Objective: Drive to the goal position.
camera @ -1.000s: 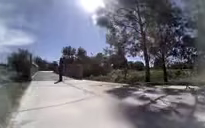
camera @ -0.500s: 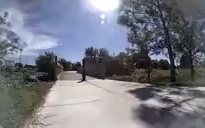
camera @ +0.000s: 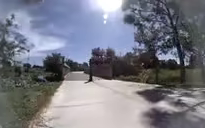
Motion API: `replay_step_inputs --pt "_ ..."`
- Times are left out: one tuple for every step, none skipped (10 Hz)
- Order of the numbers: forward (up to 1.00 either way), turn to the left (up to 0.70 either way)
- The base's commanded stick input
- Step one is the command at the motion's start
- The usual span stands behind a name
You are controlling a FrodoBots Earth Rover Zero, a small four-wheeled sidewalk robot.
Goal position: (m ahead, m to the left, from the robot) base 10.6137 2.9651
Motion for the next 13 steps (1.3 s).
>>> replay_step_inputs --pt "0.85 0.00" --pt "0.85 0.00" --pt "0.85 0.00" --pt "0.85 0.00" --pt "0.85 0.00" --pt "0.85 0.00" --pt "0.85 0.00" --pt "0.85 0.32" --pt "0.85 0.34" --pt "0.85 0.34" --pt "0.85 0.19" --pt "0.85 0.00" --pt "0.85 0.00"
